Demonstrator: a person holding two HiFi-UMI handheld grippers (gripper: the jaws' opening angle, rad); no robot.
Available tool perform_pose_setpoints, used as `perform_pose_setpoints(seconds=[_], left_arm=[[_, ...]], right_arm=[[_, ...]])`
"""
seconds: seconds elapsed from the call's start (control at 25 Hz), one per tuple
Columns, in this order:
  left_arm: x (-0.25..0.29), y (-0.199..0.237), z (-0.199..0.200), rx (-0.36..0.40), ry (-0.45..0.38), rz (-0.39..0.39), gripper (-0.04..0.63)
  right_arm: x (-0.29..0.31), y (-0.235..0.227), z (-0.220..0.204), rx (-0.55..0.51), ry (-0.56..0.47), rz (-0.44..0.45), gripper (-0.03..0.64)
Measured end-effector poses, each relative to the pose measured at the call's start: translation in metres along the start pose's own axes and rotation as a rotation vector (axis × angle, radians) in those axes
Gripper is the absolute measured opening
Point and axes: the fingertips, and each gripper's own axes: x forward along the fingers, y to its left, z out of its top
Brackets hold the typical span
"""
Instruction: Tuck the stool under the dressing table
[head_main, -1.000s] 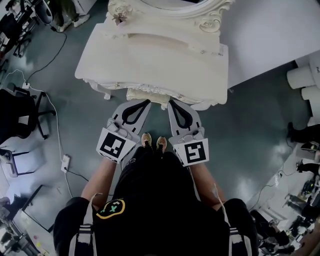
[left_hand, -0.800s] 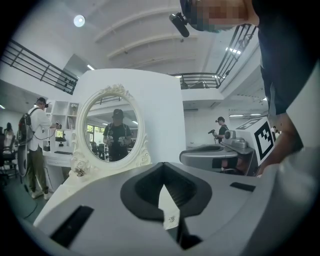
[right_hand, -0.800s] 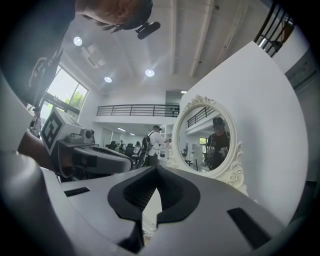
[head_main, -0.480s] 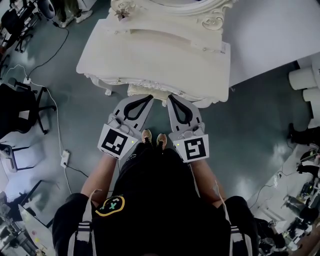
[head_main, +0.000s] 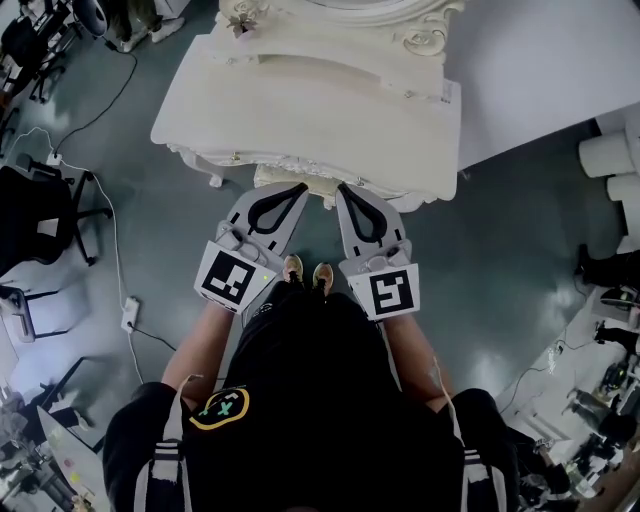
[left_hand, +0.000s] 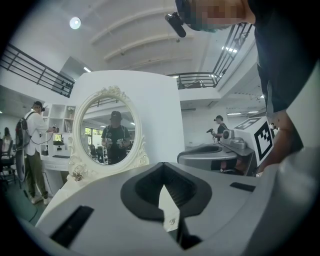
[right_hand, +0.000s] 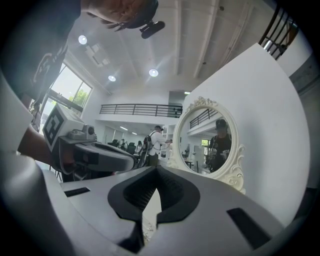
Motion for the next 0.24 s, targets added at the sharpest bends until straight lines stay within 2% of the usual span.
perform_pose_setpoints(seconds=[0.24], left_arm=[[0.0044, 0.0029, -0.0005, -0.003, 0.001, 0.001, 0.018]], right_arm=[[0.0024, -0.0033, -0.0002, 0.007, 0.001, -0.001, 0.020]])
